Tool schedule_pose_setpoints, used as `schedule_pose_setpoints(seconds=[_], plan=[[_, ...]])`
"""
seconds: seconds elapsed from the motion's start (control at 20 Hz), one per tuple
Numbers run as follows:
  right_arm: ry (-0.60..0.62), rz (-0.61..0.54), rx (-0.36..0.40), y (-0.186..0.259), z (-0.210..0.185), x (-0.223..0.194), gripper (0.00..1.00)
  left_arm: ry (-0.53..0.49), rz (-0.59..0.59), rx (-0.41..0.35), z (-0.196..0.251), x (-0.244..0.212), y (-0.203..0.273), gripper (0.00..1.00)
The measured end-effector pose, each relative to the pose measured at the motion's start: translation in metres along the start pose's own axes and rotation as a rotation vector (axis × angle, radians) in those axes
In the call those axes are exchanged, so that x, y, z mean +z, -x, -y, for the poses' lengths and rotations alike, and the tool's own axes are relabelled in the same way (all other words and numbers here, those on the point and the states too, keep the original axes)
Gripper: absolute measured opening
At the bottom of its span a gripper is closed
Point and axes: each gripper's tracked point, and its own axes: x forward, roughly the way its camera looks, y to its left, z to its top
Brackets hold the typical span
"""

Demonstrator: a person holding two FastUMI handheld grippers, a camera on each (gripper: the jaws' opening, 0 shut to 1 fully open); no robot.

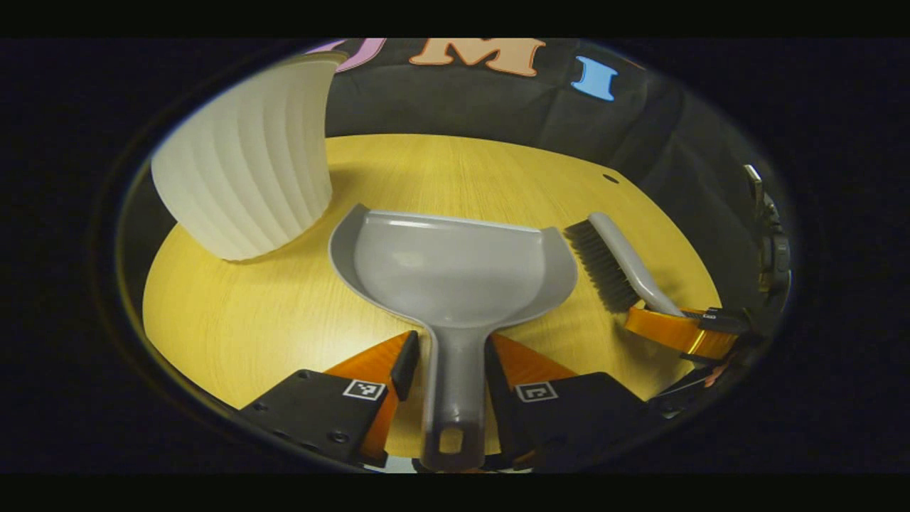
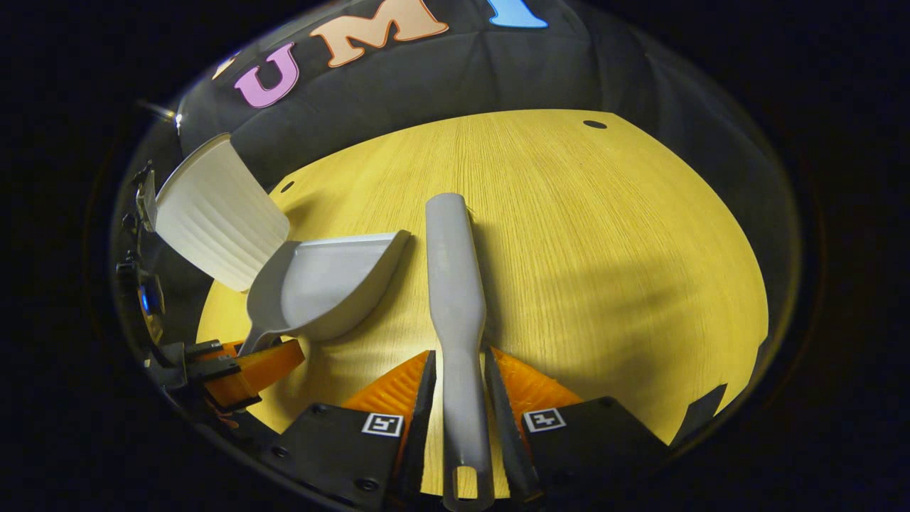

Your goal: Pick up the small broom and dustpan from the desktop, sweep the trash into the dustpan with the broom, and then empty the trash into the garbage bin.

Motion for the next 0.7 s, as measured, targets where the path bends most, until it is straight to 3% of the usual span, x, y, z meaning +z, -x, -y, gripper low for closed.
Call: schedule_pose_setpoints(seconds=[0.1,0.2,0.25,0.3,0.35,0.45,0.55,0.6,0.65,0.7], plan=[[0.008,0.013,0.019,0.004,-0.003,0.002,0.67,0.008,0.011,0.009,-0.002,0.001,0.005,0.63],[0.009,0.038,0.019,0.008,-0.005,0.006,0.98,0.0,0.03,0.028,-0.006,0.005,0.013,0.67],[0.003,0.053,0.024,0.011,-0.006,0.01,0.93,-0.021,0.043,0.038,-0.009,0.007,0.018,0.72],[-0.002,0.069,0.028,0.017,-0.006,0.014,0.99,-0.05,0.059,0.059,-0.015,0.01,0.027,0.78],[-0.004,0.093,0.029,0.029,-0.004,0.018,0.99,-0.083,0.085,0.086,-0.02,0.014,0.037,0.98],[-0.003,0.161,0.038,0.052,-0.002,0.029,0.99,-0.142,0.155,0.121,-0.022,0.029,0.063,0.96],[0.013,0.295,0.063,0.096,-0.008,0.054,0.95,-0.161,0.264,0.133,-0.02,0.049,0.102,0.96],[0.019,0.365,0.075,0.116,-0.013,0.062,0.99,-0.158,0.32,0.14,-0.018,0.06,0.121,0.96],[0.021,0.451,0.091,0.141,-0.02,0.073,0.94,-0.15,0.392,0.147,-0.019,0.073,0.144,0.96],[0.023,0.533,0.102,0.165,-0.027,0.08,0.99,-0.137,0.474,0.144,-0.019,0.089,0.168,1.0]])
